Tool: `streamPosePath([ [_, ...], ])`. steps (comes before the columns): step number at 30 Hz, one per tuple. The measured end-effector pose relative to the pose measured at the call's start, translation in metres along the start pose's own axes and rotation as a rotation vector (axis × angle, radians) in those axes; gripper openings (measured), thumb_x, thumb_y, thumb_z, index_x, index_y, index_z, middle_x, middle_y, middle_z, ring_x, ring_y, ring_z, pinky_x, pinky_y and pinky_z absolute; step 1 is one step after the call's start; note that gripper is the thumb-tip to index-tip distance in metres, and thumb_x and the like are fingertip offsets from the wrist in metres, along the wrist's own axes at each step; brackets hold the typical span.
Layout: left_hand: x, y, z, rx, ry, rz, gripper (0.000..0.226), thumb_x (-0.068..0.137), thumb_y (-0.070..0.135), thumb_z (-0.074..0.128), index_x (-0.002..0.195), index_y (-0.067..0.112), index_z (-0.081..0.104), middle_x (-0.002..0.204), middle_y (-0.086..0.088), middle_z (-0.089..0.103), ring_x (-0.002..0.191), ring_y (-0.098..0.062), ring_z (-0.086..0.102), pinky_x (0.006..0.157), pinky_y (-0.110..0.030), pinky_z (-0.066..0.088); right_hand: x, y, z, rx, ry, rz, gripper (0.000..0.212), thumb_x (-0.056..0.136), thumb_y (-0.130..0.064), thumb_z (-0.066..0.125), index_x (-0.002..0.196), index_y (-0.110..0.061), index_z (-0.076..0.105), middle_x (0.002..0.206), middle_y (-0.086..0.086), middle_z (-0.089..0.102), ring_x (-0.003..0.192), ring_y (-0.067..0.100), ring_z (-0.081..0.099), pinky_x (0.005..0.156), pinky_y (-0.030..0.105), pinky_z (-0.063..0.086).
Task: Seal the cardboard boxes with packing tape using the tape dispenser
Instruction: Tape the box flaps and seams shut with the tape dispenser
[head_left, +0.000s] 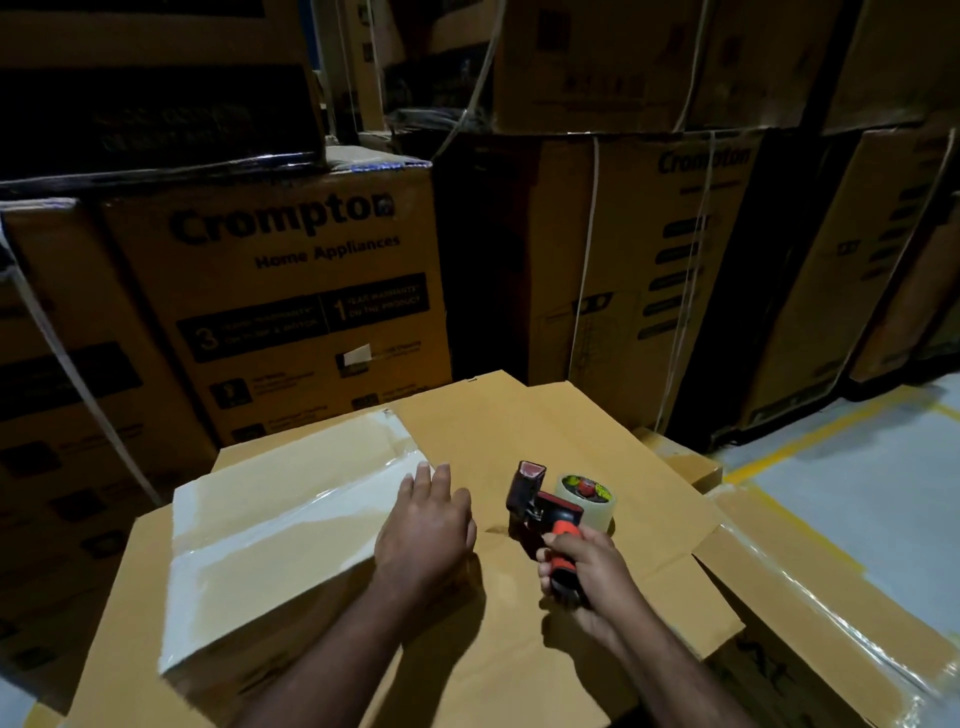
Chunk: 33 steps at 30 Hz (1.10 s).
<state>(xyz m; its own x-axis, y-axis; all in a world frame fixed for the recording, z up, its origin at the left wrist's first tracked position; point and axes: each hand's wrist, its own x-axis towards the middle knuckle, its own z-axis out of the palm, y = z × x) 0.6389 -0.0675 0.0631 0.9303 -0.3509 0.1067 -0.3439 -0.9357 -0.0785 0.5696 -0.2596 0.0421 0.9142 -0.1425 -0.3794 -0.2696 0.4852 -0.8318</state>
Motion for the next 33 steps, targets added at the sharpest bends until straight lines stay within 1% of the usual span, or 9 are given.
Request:
streamPosePath([
  [2, -0.009, -0.013, 0.001, 0.005, -0.012, 0.065, 0.045, 0.104, 0.044, 0.038, 0.141, 0.022, 0.054, 0.165, -0.016, 0.026, 0.154, -0.036, 0.018, 0.124, -0.048, 0.011, 0.015, -0.005, 0.009, 0.019, -0.015, -0.007, 0.027, 0.093, 0.003, 0.060, 0.118, 0.003, 0.053, 0.076, 0.019, 0.057, 0.055, 0.021, 0.055, 0.046, 0.028, 0.049],
  [7, -0.041, -0.063, 0.002, -0.054, 0.005, 0.253, 0.053, 0.081, 0.054, 0.046, 0.121, 0.032, 0.072, 0.139, -0.004, 0.064, 0.128, -0.025, 0.062, 0.105, -0.037, 0.048, 0.058, -0.020, 0.045, 0.012, -0.028, -0.043, 0.029, 0.091, 0.006, 0.060, 0.119, 0.003, 0.052, 0.079, 0.021, 0.057, 0.057, 0.022, 0.056, 0.046, 0.028, 0.050],
  [11, -0.064, -0.092, -0.003, -0.087, 0.025, 0.278, 0.072, 0.067, 0.052, 0.052, 0.132, 0.026, 0.068, 0.144, 0.001, 0.060, 0.128, -0.015, 0.059, 0.114, -0.028, 0.026, 0.101, -0.021, 0.075, -0.072, 0.024, -0.070, 0.029, 0.091, 0.007, 0.056, 0.119, 0.004, 0.050, 0.081, 0.022, 0.056, 0.059, 0.024, 0.057, 0.050, 0.031, 0.051],
  [16, -0.070, -0.079, 0.007, -0.056, -0.053, 0.017, 0.072, 0.072, 0.050, 0.052, 0.133, 0.014, 0.068, 0.146, -0.007, 0.057, 0.125, -0.022, 0.064, 0.112, -0.052, 0.020, 0.155, -0.005, 0.096, -0.357, 0.135, -0.090, 0.045, 0.086, -0.011, 0.067, 0.125, -0.017, 0.044, 0.103, 0.017, 0.065, 0.078, 0.025, 0.065, 0.056, 0.033, 0.053],
  [20, -0.065, -0.068, 0.009, -0.076, -0.025, -0.131, 0.061, 0.086, 0.049, 0.044, 0.127, 0.013, 0.072, 0.134, -0.007, 0.067, 0.122, -0.025, 0.066, 0.107, -0.058, 0.025, 0.167, 0.031, 0.095, -0.508, 0.168, 0.038, 0.046, 0.085, -0.014, 0.055, 0.128, -0.026, 0.041, 0.092, 0.015, 0.062, 0.069, 0.027, 0.063, 0.058, 0.041, 0.058],
  [24, -0.065, -0.075, 0.012, -0.060, -0.004, -0.070, 0.061, 0.087, 0.044, 0.042, 0.128, 0.009, 0.070, 0.136, -0.010, 0.066, 0.124, -0.028, 0.065, 0.103, -0.051, 0.030, 0.160, 0.030, 0.104, -1.247, 0.300, 0.038, 0.036, 0.085, -0.035, 0.056, 0.119, -0.023, 0.053, 0.111, 0.008, 0.061, 0.097, 0.030, 0.063, 0.076, 0.038, 0.054],
  [26, -0.066, -0.078, 0.013, -0.061, -0.018, -0.046, 0.061, 0.087, 0.044, 0.043, 0.129, 0.009, 0.070, 0.136, -0.010, 0.065, 0.125, -0.027, 0.064, 0.103, -0.050, 0.029, 0.145, 0.007, 0.124, -1.468, 0.409, -0.193, 0.027, 0.085, -0.038, 0.058, 0.105, -0.021, 0.062, 0.109, 0.007, 0.062, 0.098, 0.029, 0.061, 0.083, 0.039, 0.054],
  [29, -0.068, -0.084, 0.012, -0.100, 0.010, 0.023, 0.061, 0.088, 0.044, 0.044, 0.134, 0.012, 0.067, 0.141, -0.007, 0.062, 0.130, -0.025, 0.060, 0.105, -0.049, 0.028, 0.132, -0.017, 0.159, -1.354, 0.176, -0.576, 0.048, 0.092, -0.049, 0.049, 0.129, -0.021, 0.060, 0.129, 0.004, 0.060, 0.111, 0.025, 0.059, 0.090, 0.037, 0.050],
  [33, -0.072, -0.109, 0.009, -0.104, -0.001, 0.165, 0.061, 0.088, 0.044, 0.046, 0.145, 0.024, 0.056, 0.150, 0.004, 0.053, 0.141, -0.015, 0.049, 0.113, -0.048, 0.023, 0.124, -0.007, 0.185, -1.541, -0.178, -0.557, 0.065, 0.092, -0.059, 0.048, 0.145, -0.021, 0.043, 0.140, 0.007, 0.049, 0.129, 0.029, 0.046, 0.101, 0.044, 0.043],
])
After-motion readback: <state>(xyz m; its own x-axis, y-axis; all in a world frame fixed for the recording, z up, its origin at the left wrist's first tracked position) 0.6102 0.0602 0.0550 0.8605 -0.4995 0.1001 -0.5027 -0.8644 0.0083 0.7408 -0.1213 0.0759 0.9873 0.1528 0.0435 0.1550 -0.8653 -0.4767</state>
